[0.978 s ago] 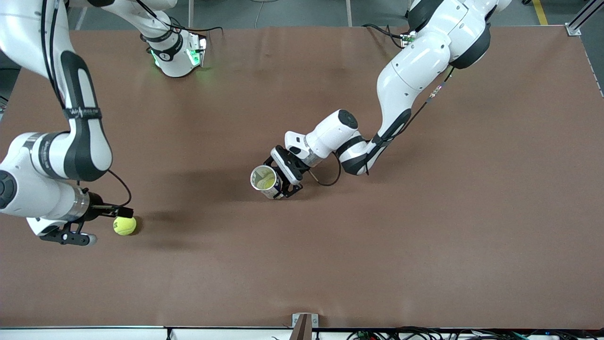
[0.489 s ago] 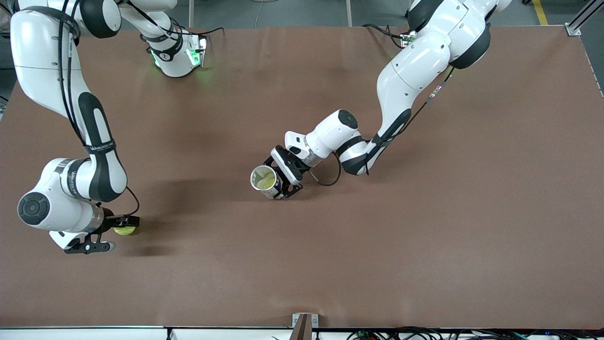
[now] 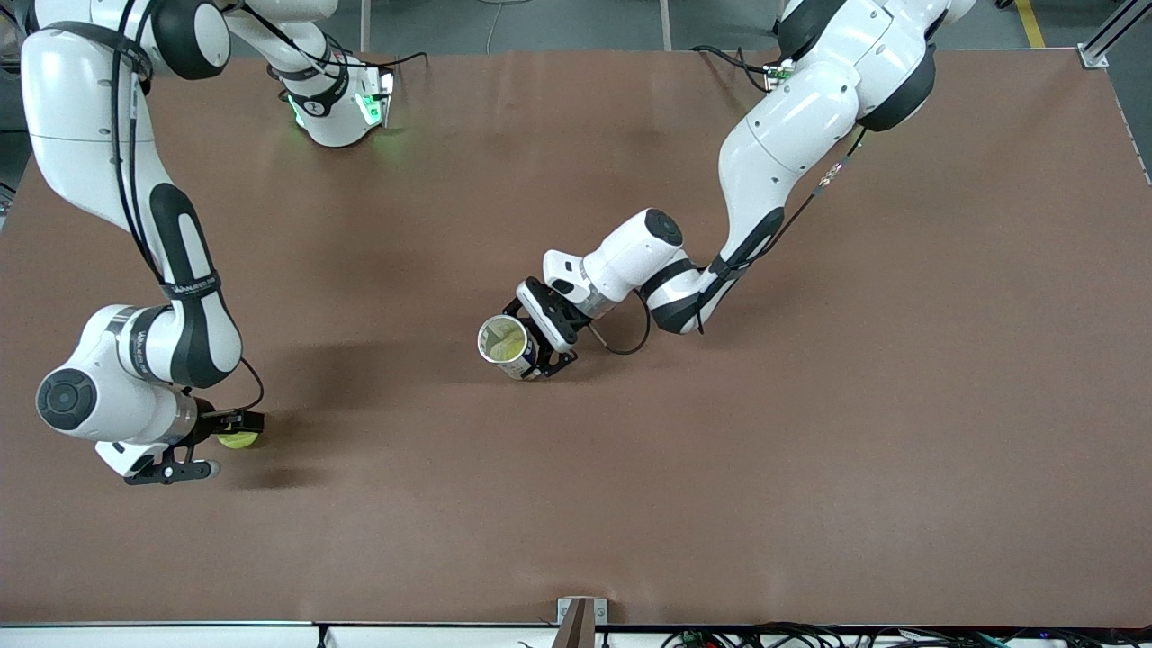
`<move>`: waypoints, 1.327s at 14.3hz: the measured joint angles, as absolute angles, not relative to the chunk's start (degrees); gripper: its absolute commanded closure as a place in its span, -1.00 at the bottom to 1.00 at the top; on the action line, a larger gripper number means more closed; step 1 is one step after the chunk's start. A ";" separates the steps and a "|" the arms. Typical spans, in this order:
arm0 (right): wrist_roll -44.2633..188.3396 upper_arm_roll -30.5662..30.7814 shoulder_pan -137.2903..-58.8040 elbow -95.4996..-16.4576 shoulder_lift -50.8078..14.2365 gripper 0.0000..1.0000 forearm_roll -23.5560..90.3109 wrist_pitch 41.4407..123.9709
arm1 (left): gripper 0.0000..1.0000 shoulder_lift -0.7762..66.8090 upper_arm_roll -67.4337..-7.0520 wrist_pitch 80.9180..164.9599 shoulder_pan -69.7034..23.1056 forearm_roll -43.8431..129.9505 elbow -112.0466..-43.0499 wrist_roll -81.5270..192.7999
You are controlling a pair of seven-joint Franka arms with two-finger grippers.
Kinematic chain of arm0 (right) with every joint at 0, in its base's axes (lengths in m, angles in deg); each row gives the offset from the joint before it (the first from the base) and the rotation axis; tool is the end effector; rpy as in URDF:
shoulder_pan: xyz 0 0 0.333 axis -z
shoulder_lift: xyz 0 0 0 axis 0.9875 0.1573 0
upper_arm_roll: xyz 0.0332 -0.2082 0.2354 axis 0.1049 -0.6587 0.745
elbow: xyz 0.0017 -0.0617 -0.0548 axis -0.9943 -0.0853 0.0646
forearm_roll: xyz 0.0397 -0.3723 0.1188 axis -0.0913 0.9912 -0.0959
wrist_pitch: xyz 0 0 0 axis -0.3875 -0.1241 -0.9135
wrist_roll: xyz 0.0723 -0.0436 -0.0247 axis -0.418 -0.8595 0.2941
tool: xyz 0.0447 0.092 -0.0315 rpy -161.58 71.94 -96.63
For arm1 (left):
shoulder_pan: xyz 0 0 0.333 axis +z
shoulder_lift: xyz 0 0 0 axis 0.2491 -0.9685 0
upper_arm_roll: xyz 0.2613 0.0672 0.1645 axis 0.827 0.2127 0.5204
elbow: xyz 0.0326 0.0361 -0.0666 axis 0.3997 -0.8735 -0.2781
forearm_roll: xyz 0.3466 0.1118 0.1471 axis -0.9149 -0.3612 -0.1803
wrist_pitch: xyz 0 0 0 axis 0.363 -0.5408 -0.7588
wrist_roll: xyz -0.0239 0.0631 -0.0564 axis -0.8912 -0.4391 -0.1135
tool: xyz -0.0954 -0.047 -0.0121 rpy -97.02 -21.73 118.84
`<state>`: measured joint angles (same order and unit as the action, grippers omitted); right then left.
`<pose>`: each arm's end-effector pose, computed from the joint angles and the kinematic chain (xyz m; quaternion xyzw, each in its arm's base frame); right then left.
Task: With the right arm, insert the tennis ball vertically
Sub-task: 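Move the right gripper to the second tennis ball on the table, then grasp the second tennis ball with the right gripper and lift it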
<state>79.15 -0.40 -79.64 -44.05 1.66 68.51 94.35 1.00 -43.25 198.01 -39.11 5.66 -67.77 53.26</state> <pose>0.7014 -0.0770 0.2099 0.9983 0.0459 -0.0306 0.0189 0.5007 -0.5313 0.1909 0.8120 -0.3873 0.3445 0.2683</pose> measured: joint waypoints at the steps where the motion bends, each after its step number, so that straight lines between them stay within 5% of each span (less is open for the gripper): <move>1: 79.27 -0.39 -79.57 -44.05 1.87 -0.21 68.51 94.44 | -0.55 1.00 -43.25 198.01 -39.11 5.66 -67.77 53.26; 7: 80.63 -0.35 -79.52 -43.80 1.95 0.59 68.51 94.47 | -0.55 1.00 -43.25 198.01 -39.11 5.66 -67.77 53.26; 12: 81.90 1.80 -79.70 -41.41 -0.81 0.65 64.76 87.50 | -0.55 0.99 -43.24 198.01 -39.11 5.66 -67.76 53.26; 16: 77.71 3.06 -82.78 -40.18 -11.64 0.69 46.38 69.04 | -0.55 0.96 -43.23 198.04 -39.12 5.66 -67.73 53.26; 19: 66.99 3.51 -87.55 -40.36 -15.96 0.69 35.06 64.25 | -0.55 0.96 -43.23 198.05 -39.13 5.66 -67.72 53.26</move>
<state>66.99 3.51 -87.55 -40.36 -15.96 35.06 64.25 0.96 -43.23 198.05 -39.13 5.66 -67.72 53.26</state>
